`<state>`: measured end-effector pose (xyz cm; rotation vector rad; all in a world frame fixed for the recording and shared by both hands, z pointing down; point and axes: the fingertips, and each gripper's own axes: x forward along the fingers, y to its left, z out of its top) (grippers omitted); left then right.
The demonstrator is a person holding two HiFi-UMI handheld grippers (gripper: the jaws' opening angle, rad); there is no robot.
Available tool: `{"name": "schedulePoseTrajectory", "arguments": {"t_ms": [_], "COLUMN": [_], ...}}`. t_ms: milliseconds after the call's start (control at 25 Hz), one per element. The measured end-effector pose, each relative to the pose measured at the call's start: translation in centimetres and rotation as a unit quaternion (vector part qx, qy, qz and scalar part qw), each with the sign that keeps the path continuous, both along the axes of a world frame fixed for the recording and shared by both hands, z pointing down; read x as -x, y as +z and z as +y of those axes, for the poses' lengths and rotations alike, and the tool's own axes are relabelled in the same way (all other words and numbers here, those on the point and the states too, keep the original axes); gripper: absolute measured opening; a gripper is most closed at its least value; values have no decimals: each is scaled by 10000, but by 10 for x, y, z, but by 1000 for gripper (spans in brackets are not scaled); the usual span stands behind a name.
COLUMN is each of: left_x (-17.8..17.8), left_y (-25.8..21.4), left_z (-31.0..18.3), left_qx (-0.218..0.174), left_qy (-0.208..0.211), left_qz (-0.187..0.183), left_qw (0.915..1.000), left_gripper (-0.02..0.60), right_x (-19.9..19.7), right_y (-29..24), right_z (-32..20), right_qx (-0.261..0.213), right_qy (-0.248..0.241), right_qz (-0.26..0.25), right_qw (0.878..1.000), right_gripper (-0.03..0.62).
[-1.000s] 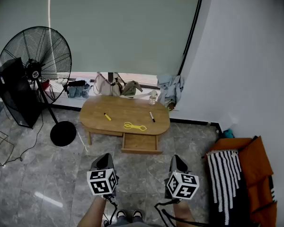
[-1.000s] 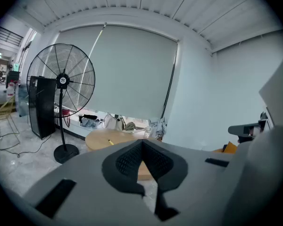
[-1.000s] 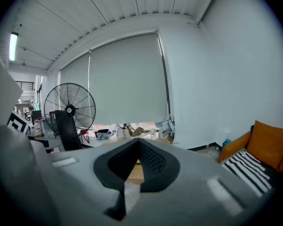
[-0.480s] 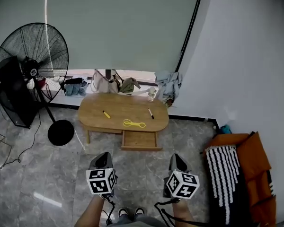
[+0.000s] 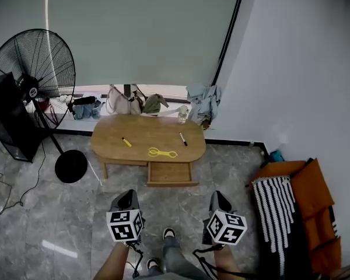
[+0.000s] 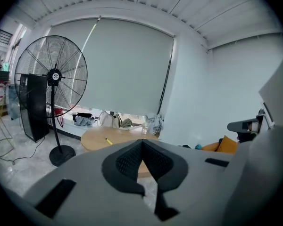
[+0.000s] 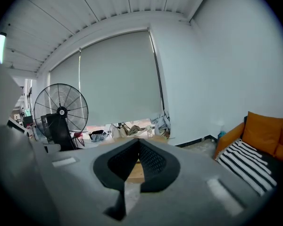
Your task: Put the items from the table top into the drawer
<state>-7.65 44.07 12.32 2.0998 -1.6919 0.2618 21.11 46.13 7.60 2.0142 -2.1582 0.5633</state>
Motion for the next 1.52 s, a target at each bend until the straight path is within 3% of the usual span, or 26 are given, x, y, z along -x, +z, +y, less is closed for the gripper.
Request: {"name": "schedulePoseTrajectory", "arguments": {"t_ms": [400, 960, 1200, 1520], "left_x": [-5, -40, -42, -37], "left_y": [3, 0, 4, 27], "left_z": [-95, -257, -289, -317], "left_qx": [22, 48, 100, 387], "left_qy": [-77, -366, -534, -489], "left_qz": [-141, -239, -355, -378], "left_qw": [9999, 9990, 9979, 9973], "left_gripper": [-6, -6, -6, -6], "right_x": [-12, -53, -52, -39], "right_y": [0, 7, 18, 46], "right_z": [-108, -293, -342, -368], "right_qx": [-122, 7, 113, 435], "right_qy": [-14, -264, -455, -502], "right_qz": [-153, -332, -381, -474], "right_qw": [9998, 9991, 9982, 9967], "right_gripper": [5, 5, 5, 5]}}
